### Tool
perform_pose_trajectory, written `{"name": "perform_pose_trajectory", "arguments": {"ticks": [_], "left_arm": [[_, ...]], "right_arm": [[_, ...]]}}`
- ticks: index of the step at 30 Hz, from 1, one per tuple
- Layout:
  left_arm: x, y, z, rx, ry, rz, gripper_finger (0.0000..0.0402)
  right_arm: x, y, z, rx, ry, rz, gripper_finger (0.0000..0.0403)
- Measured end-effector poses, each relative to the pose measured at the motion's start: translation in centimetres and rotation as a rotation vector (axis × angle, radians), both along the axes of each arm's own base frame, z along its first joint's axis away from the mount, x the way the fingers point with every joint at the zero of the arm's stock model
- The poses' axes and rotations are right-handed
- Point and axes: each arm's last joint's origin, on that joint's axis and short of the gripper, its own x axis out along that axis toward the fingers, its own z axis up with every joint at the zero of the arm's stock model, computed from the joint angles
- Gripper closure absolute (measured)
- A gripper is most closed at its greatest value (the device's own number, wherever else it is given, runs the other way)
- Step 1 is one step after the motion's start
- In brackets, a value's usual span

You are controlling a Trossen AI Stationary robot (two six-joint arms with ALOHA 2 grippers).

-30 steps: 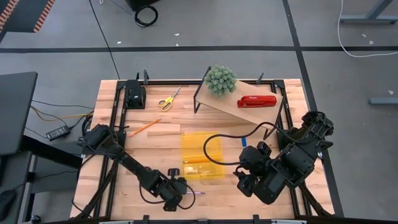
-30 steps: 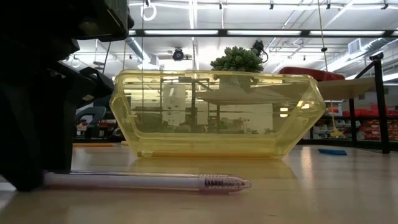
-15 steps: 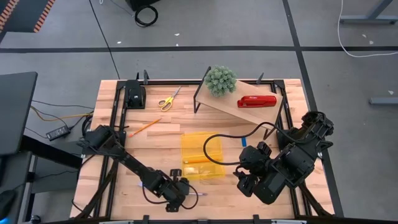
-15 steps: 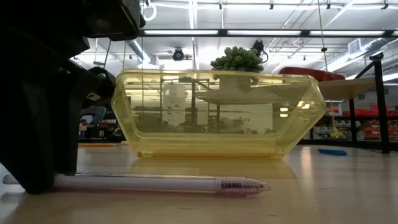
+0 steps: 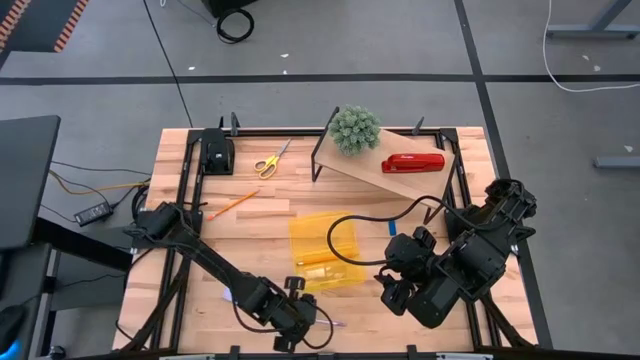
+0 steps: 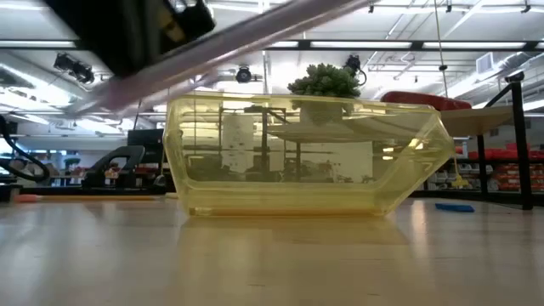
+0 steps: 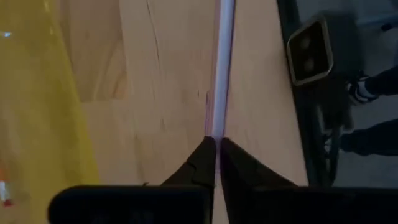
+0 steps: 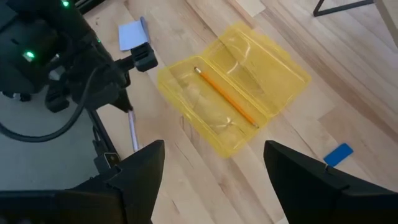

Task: Pack school essentials
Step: Put the pen into the supply box

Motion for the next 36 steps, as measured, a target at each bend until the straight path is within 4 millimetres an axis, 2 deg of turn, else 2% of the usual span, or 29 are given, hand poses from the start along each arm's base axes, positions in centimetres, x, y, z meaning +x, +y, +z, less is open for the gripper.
{"name": "perform_pose_trajectory", "arguments": {"ticks": [10,15,17,22,27,31,36], "left_arm": [[1.4,0.6,4.7,0.012,-0.048,0.001,0.0396],[2.3,1.5,5.0,-0.005,-0.07,-0.011,0.0394],[2.9,1.6,4.4,-0.038,-0.083,-0.032,0.0382],[3.7,1.7,1.1,-0.037,-0.026,-0.035,0.0324],[4.2,1.1,-0.7,-0.059,0.004,-0.041,0.0273],[4.3,0.4,-1.7,-0.068,0.013,-0.054,0.0252],[4.2,-0.2,-3.9,-0.051,0.066,-0.063,0.0246]], "right_arm": [[-0.4,0.4,0.0,-0.008,-0.002,0.022,0.0121],[-0.6,0.6,0.0,-0.015,-0.009,0.027,0.0121],[-0.5,0.6,0.0,-0.017,-0.016,0.019,0.0121],[-0.5,0.6,0.0,-0.019,-0.019,0.017,0.0121],[-0.6,0.6,0.0,-0.019,-0.019,0.02,0.0121],[-0.6,0.6,0.0,-0.023,-0.018,0.025,0.0121],[-0.6,0.6,0.0,-0.026,-0.02,0.024,0.0121]]}}
